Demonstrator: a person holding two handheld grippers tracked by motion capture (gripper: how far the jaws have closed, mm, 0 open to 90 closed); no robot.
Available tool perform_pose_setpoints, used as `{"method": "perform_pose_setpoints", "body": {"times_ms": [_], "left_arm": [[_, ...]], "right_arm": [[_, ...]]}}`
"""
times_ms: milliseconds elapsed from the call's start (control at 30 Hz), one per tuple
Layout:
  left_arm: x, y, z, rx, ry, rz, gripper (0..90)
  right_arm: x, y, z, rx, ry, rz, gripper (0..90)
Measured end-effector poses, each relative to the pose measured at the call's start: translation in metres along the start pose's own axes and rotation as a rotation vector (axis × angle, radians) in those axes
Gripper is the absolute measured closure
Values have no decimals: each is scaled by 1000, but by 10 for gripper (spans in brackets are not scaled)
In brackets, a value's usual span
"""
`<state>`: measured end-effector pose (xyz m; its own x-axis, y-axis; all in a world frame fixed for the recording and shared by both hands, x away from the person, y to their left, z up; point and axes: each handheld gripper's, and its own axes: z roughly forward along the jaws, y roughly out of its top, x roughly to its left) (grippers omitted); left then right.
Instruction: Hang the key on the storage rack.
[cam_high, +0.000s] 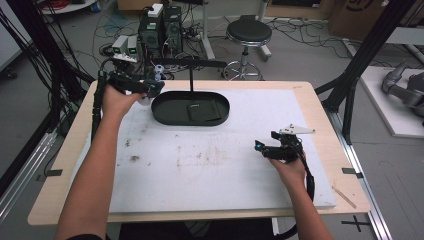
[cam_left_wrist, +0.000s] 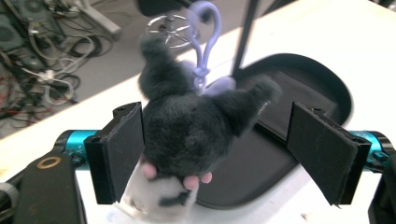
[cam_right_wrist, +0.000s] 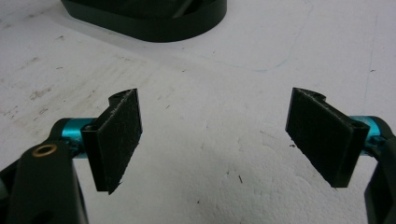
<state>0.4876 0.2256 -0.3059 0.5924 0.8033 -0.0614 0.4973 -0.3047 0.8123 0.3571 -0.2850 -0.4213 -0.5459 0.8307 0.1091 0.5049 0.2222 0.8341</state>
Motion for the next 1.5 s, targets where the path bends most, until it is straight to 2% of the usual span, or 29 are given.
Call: {"method": "perform_pose_setpoints", "body": {"times_ms": [133, 267, 467, 533, 600, 867, 1000, 1133, 1233, 1300, 1367, 1400, 1500], "left_arm": [[-11, -10, -4, -1, -51, 1, 182], [-20, -21, -8, -15, -84, 6, 167], [-38, -40, -17, -40, -97, -7, 139], [-45, -49, -20, -45, -113, -2, 138], [-53, -57, -22, -41, -112, 14, 132], [-77, -91, -30, -96, -180, 1, 104], [-84, -105, -33, -107, -188, 15, 104], [-89, -117, -33, -97, -173, 30, 104], [-89, -127, -34, -125, -165, 27, 104], [-89, -132, -34, -149, -145, 35, 104], [-89, -133, -34, -143, -135, 61, 104], [-88, -134, -35, -153, -125, 64, 104], [-88, -137, -35, -164, -141, 58, 104]], "right_arm": [[-2, 0, -2, -7, -2, 7, 188], [-2, 0, -3, -8, -10, 3, 188], [-2, 0, -5, -13, -21, 0, 188], [-3, 0, -5, -17, -25, 3, 188], [-4, 0, -6, -18, -28, 4, 188], [-6, -1, -6, -17, -31, 5, 188], [-6, -1, -5, -11, -26, 10, 188], [-9, -1, -6, -16, -32, 13, 188], [-11, -1, -7, -16, -32, 26, 188], [-11, -2, -5, -9, -32, 27, 188], [-10, -2, -4, 4, -34, 19, 187], [-9, -2, -3, 7, -35, 12, 188], [-5, -3, -2, 22, -42, -11, 187]]}}
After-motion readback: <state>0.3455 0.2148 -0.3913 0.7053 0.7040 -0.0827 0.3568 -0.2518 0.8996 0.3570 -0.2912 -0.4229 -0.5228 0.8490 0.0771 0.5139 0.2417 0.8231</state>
